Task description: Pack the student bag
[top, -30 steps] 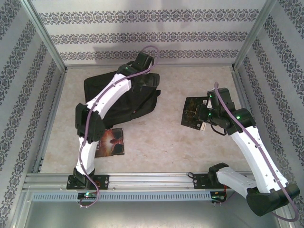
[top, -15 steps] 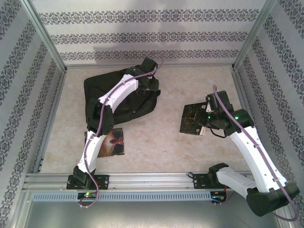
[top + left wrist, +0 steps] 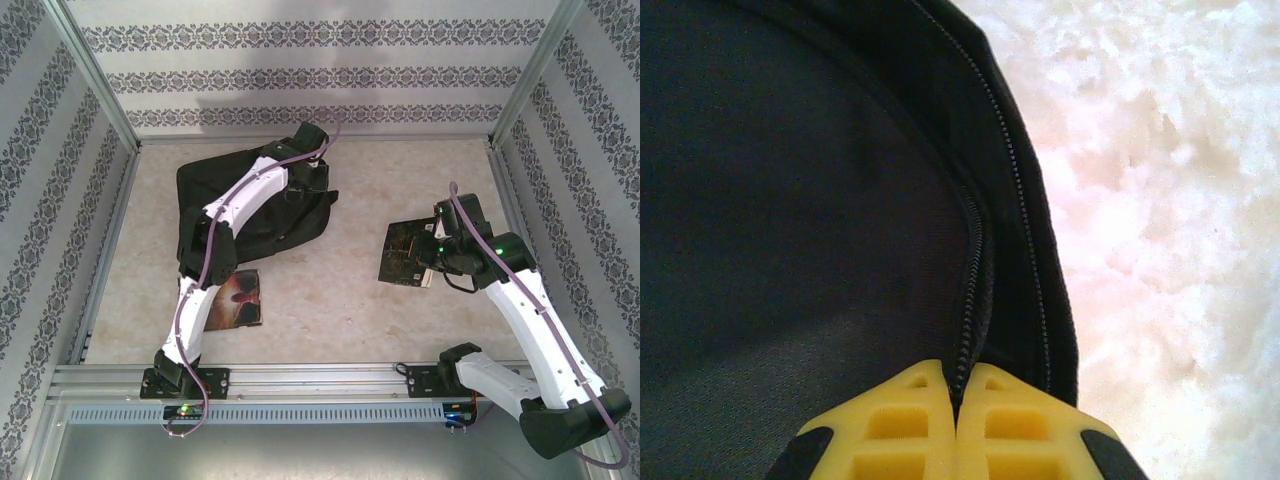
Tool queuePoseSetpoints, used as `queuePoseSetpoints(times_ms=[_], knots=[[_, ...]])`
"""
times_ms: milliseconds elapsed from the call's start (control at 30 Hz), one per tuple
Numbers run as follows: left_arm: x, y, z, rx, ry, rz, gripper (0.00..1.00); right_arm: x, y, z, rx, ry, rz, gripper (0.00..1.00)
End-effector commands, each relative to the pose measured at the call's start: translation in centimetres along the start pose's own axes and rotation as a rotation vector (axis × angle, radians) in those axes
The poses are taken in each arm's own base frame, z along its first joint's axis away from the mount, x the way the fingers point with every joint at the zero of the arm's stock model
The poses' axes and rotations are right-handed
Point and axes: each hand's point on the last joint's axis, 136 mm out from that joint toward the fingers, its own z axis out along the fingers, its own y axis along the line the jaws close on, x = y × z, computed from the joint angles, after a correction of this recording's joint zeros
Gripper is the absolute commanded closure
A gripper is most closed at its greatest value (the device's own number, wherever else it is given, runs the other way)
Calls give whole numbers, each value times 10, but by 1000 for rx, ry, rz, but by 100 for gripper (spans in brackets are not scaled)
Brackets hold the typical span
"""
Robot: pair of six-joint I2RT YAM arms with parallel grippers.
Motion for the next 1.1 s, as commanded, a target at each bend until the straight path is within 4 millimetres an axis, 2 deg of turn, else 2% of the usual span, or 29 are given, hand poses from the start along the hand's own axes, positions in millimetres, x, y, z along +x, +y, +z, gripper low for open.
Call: queuePoseSetpoints(times_ms=[0, 67, 200, 300, 400, 500, 633, 867, 900, 1033, 1067], knots=[[-16, -22, -79, 74, -108, -18, 100, -36, 28, -16, -99, -119, 40, 100], [-13, -29, -105, 86, -135, -4, 100, -48, 40, -18, -150, -138, 51, 100], [-1, -30, -155, 126, -193, 2, 100, -75, 65, -29, -230, -176, 71, 100], [8, -19, -185, 124, -253, -25, 100, -91, 85, -31, -312, -177, 117, 100], [19, -16, -206, 167, -301, -45, 100, -104, 103, -25, -396, -163, 172, 100], [31, -11, -221, 185, -324, -66, 100, -120, 119, -25, -462, -166, 203, 100], [45, -6, -225, 201, -324, -95, 100, -132, 138, -20, -541, -132, 261, 100], [56, -8, -222, 243, -311, -116, 100, -124, 175, 30, -646, 64, 462, 100], [57, -9, -219, 245, -297, -113, 96, -123, 182, 34, -660, 84, 477, 100], [60, -8, -210, 221, -243, -107, 55, -125, 206, 39, -717, 134, 515, 100], [59, -8, -209, 212, -237, -104, 49, -127, 211, 38, -740, 145, 524, 100]])
